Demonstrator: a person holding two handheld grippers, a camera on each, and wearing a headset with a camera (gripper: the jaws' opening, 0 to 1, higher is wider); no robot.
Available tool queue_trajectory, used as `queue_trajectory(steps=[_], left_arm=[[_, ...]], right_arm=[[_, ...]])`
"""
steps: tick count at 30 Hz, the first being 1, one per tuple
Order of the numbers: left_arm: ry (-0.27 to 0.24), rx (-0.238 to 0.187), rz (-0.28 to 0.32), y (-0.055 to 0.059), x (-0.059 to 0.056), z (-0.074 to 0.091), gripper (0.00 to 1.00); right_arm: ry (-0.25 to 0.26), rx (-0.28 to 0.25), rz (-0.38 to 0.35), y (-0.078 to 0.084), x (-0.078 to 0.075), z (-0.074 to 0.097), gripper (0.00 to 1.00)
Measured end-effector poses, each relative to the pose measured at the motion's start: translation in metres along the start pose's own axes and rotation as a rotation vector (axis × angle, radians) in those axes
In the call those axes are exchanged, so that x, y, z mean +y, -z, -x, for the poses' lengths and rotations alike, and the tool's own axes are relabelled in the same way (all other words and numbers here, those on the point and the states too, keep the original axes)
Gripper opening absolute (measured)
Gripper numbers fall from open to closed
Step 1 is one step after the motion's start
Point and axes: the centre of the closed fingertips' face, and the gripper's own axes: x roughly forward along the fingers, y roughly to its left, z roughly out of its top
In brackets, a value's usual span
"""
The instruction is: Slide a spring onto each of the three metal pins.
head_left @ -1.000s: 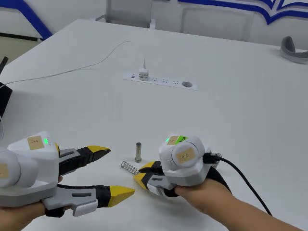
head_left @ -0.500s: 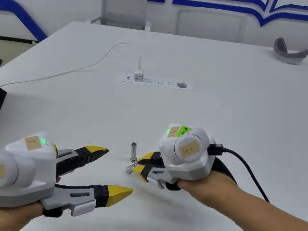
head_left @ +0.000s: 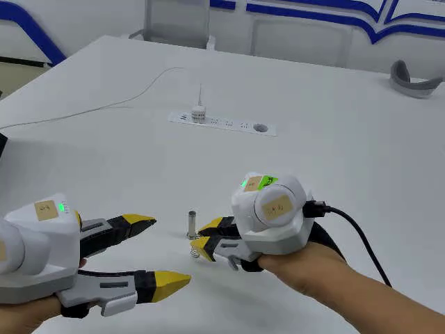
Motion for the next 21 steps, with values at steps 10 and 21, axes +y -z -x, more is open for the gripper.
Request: queue_trajectory(steps=[10, 21], left_arm=[[-0.004, -0.008, 0.0, -0.001, 0.003, 0.002, 0.65], [-0.014, -0.016, 0.0, 0.0, 0.006, 0.006, 0.65]], right_arm=[[-0.013, 0.003, 0.001, -0.013, -0.001, 0.012, 0.12], [-0.014, -0.001, 0.035, -0.031, -0.003, 0.027, 0.12]])
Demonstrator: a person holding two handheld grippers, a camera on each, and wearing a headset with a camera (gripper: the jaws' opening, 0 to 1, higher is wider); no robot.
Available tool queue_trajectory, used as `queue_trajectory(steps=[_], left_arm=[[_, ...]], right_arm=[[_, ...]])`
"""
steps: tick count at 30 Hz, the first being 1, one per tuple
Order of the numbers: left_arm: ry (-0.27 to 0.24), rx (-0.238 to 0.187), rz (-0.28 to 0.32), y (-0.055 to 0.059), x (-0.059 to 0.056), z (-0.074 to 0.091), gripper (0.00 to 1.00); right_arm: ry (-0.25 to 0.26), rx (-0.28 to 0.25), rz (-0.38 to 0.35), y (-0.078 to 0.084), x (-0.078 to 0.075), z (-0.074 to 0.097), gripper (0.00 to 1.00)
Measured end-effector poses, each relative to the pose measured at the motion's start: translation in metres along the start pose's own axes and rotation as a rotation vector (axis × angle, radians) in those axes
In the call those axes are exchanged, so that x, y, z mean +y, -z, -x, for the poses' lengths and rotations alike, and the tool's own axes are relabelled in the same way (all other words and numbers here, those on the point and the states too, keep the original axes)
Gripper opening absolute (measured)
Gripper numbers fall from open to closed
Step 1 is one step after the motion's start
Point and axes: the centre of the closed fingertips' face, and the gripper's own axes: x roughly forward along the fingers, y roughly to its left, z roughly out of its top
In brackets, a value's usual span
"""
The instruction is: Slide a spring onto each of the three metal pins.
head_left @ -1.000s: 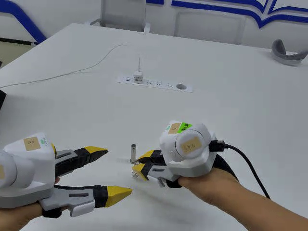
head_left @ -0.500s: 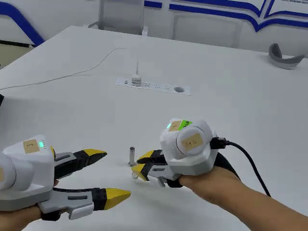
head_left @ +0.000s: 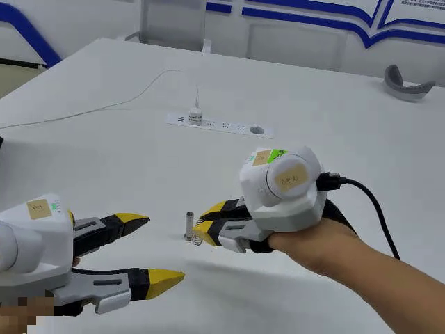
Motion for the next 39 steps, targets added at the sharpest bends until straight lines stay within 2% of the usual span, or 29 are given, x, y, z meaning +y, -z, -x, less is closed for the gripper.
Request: queue_trajectory(steps=[13, 22, 39], left_arm=[[-0.014, -0.008, 0.003, 0.001, 0.002, 0.004, 0.65], [-0.022, -0.011, 0.004, 0.001, 0.004, 0.006, 0.65], [-0.025, -0.009, 0.006, 0.002, 0.007, 0.008, 0.65]], right_arm=[[-0.002, 0.006, 0.038, -0.019, -0.006, 0.007, 0.12], [0.004, 0.002, 0.048, -0.032, -0.016, 0.008, 0.12], [0.003, 0.017, 0.045, -0.046, -0.033, -0.003, 0.12]])
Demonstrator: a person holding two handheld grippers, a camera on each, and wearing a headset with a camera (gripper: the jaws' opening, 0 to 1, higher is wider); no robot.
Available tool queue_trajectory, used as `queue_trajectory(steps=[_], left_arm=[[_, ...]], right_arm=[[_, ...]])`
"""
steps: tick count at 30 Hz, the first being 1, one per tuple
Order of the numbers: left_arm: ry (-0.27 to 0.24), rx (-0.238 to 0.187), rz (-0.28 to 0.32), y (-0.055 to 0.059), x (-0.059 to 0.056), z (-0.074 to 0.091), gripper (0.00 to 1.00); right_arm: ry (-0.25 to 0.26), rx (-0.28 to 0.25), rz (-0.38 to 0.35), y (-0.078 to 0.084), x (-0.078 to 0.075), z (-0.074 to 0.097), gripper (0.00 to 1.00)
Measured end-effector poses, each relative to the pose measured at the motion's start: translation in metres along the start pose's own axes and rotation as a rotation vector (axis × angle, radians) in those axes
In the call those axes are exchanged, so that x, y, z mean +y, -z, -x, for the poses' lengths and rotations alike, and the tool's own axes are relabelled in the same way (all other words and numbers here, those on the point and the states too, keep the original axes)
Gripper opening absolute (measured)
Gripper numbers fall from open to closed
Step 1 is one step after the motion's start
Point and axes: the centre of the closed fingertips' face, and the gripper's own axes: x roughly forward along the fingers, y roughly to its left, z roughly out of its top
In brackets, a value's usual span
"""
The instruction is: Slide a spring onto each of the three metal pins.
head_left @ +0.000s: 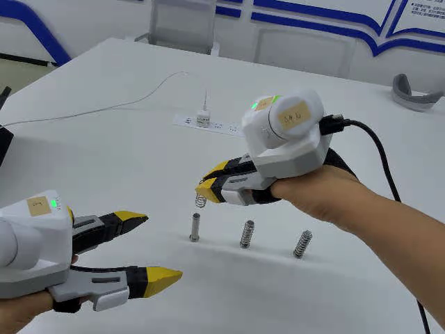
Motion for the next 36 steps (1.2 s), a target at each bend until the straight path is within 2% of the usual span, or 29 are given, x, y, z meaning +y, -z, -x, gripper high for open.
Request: queue_trajectory(steps=[6, 19, 36], left_arm=[[-0.002, 0.003, 0.002, 0.001, 0.001, 0.001, 0.65], [-0.001, 0.014, 0.005, 0.003, 0.001, 0.0, 0.65], [-0.006, 0.02, 0.012, 0.007, 0.002, 0.0, 0.65]], right_arm=[[-0.013, 0.022, -0.025, 0.005, -0.005, -0.008, 0.12], [-0.045, 0.069, -0.05, 0.018, -0.004, -0.018, 0.12], [-0.063, 0.098, -0.063, 0.028, -0.002, -0.029, 0.12]])
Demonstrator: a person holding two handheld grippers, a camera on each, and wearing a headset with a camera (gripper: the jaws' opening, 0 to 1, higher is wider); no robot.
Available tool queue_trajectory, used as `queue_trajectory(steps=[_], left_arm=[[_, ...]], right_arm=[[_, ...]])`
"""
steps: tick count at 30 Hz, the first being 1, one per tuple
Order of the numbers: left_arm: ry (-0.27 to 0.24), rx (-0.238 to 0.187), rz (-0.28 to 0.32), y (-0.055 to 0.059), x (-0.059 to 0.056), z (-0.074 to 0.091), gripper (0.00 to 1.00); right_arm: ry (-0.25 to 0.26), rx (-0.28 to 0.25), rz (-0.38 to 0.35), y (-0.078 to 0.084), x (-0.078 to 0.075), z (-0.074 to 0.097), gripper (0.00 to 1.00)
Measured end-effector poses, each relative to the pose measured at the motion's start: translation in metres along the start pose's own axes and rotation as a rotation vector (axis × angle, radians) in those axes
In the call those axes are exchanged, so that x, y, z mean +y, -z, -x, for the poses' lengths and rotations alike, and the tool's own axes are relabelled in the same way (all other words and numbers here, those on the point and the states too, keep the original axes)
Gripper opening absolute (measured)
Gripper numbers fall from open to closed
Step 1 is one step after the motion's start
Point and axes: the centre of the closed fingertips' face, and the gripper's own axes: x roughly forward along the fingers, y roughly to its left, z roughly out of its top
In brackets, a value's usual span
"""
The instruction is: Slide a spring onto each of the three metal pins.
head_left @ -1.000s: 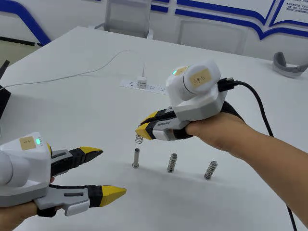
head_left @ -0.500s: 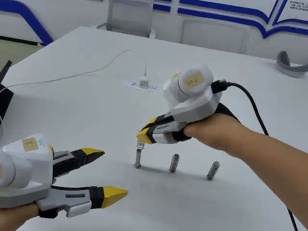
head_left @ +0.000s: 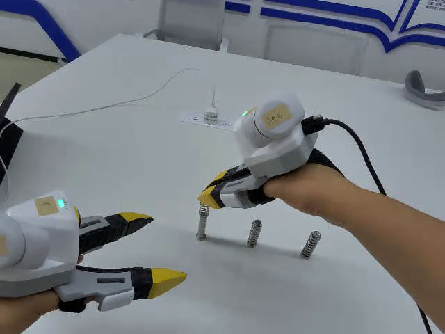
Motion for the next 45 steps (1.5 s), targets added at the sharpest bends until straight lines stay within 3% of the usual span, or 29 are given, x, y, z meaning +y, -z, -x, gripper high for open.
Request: queue_trajectory(steps=[45], left_arm=[[0.007, 0.022, 0.014, 0.008, 0.003, -0.003, 0.65]], right_arm=[[-0.014, 0.051, -0.043, 0.035, 0.007, -0.032, 0.12]])
